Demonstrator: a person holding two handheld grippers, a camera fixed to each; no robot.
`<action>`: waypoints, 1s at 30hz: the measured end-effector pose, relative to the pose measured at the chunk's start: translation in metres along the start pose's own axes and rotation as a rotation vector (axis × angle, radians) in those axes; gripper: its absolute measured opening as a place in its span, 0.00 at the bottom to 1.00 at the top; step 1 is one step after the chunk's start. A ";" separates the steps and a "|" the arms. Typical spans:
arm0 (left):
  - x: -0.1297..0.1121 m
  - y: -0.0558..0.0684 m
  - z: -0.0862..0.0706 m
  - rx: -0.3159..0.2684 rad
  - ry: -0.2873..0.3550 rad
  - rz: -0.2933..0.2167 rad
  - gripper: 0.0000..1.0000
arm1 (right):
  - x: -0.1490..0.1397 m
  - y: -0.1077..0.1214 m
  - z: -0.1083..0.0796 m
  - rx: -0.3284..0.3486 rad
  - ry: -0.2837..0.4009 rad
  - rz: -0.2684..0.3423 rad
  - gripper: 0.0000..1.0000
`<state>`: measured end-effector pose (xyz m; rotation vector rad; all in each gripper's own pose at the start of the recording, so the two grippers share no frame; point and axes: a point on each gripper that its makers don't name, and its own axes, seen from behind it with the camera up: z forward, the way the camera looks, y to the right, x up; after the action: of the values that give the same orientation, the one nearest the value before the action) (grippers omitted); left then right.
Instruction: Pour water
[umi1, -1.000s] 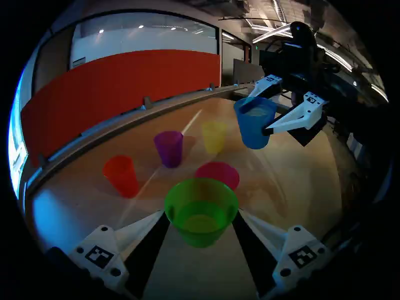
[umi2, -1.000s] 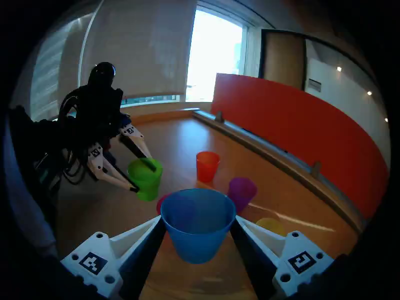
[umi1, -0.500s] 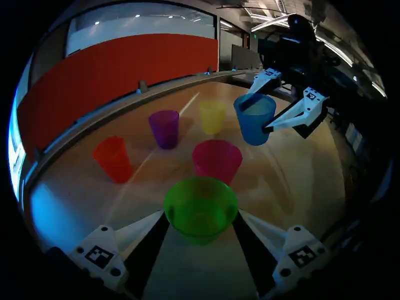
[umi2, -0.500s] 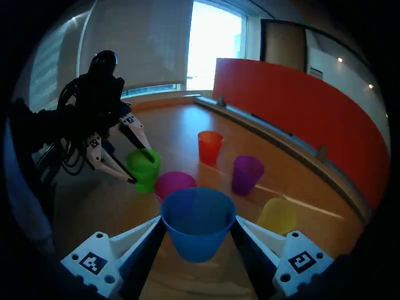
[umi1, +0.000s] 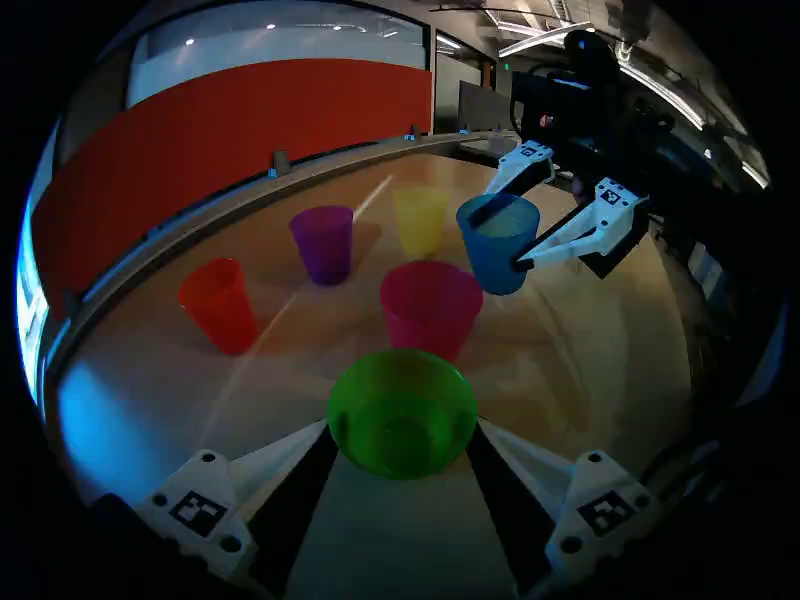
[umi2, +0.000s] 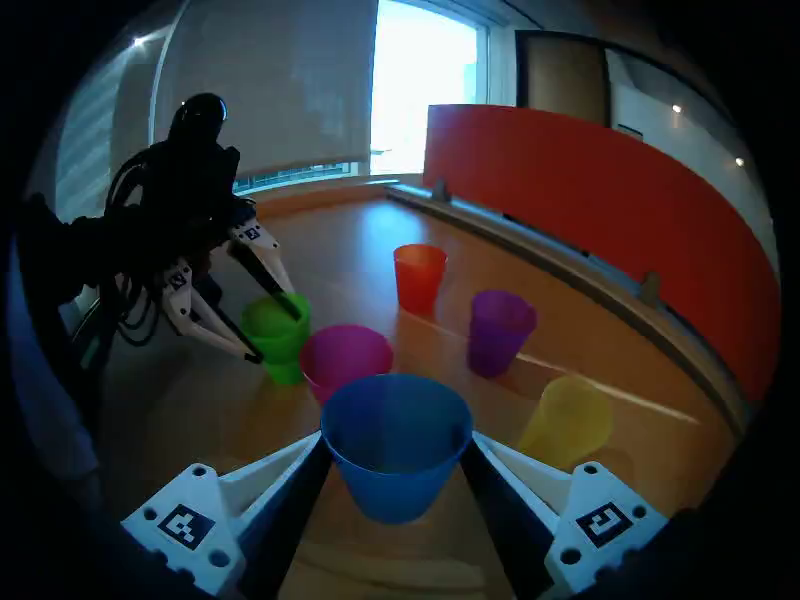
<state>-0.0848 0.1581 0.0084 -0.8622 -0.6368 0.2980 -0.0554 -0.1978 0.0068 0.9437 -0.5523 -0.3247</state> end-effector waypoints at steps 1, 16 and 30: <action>0.000 0.000 0.000 -0.002 0.000 0.001 0.86 | -0.003 -0.001 0.001 0.002 -0.004 0.004 0.89; -0.010 -0.001 0.000 -0.018 -0.031 -0.015 0.94 | -0.027 -0.001 0.014 0.002 -0.021 0.026 0.90; -0.022 0.002 -0.005 -0.010 -0.050 -0.023 0.97 | -0.043 -0.004 0.009 -0.004 -0.039 0.015 0.91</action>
<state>-0.0989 0.1456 -0.0045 -0.8582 -0.6947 0.2967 -0.0964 -0.1847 -0.0050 0.9306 -0.5934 -0.3312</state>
